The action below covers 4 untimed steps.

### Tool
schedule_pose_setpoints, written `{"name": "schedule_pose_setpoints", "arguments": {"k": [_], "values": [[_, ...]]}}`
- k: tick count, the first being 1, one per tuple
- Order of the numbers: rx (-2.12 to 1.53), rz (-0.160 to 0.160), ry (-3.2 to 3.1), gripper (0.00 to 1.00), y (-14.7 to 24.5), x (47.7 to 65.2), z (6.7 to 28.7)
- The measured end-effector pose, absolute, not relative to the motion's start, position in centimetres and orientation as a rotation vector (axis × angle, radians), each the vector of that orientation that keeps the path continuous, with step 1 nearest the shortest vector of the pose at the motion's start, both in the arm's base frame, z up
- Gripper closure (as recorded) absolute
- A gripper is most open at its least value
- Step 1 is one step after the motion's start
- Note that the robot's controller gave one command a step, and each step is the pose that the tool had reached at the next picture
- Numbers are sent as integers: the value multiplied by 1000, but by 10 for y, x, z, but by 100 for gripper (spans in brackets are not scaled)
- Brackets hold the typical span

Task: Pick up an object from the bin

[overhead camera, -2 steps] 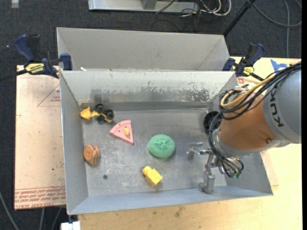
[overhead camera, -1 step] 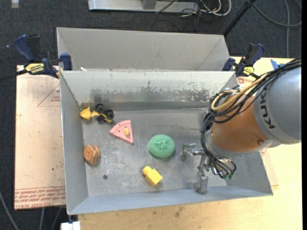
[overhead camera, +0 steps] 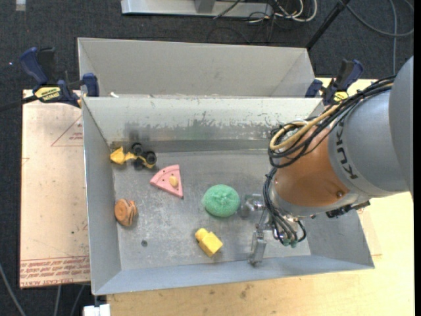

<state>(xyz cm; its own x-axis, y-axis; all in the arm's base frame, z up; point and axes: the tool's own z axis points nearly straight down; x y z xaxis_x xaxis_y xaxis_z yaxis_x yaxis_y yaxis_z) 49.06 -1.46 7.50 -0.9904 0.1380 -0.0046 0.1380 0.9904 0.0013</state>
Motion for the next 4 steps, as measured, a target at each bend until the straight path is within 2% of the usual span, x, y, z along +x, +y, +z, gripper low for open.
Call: {"name": "schedule_pose_setpoints", "arguments": {"k": [1,2,3,4], "values": [[-143,1,3136,0,-2,522,72],[-227,1,3132,0,22,514,71],[127,2,3139,0,42,536,70],[162,2,3133,0,49,526,71]]}}
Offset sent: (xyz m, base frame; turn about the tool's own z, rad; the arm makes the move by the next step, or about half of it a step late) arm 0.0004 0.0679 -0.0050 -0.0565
